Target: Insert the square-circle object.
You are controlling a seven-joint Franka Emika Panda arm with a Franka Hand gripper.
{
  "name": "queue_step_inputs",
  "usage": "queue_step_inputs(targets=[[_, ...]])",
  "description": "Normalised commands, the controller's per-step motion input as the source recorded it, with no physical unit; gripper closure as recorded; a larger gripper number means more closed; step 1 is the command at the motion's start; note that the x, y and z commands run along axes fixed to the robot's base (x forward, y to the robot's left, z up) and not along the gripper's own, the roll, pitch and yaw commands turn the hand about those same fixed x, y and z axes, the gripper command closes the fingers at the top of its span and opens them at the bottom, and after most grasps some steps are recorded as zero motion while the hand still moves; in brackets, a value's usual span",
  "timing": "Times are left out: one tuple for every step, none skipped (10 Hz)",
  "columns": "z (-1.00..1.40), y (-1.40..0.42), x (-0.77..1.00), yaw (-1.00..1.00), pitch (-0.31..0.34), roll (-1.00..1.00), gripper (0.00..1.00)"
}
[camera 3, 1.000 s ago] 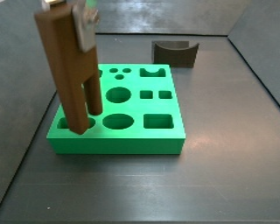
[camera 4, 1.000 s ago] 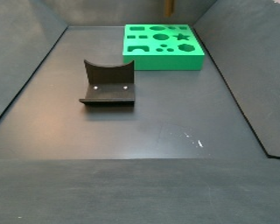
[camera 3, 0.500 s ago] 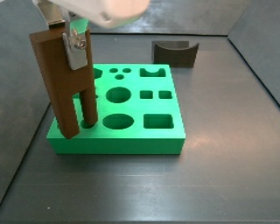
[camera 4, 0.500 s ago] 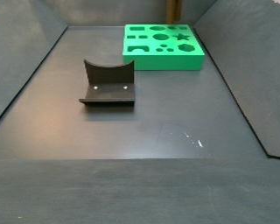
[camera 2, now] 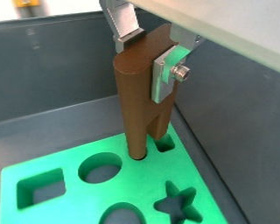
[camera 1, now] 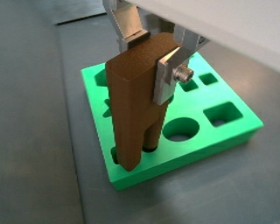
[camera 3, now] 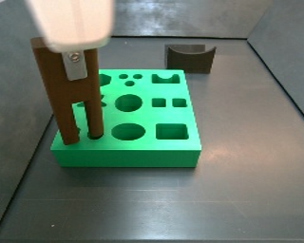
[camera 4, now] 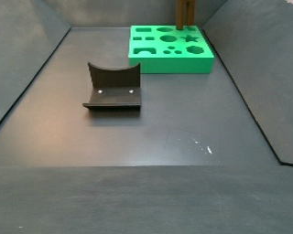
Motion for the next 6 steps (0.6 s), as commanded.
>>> queue_step_inputs(targets=[[-0.16,0.0,-0.04,-1.0,0.073,0.04,1.0],[-0.15,0.0,-0.04,-0.99,0.073,0.05,1.0],[-0.13,0.0,-0.04,-1.0,0.059,0.03,1.0],[-0.13,0.0,-0.03,-1.0,0.044,0.04,1.0],[-0.15,0.0,0.03,-0.98,0.0,0.0,1.0],[-0.24,0.0,0.27,-0.8,0.006,-0.01,1.0]])
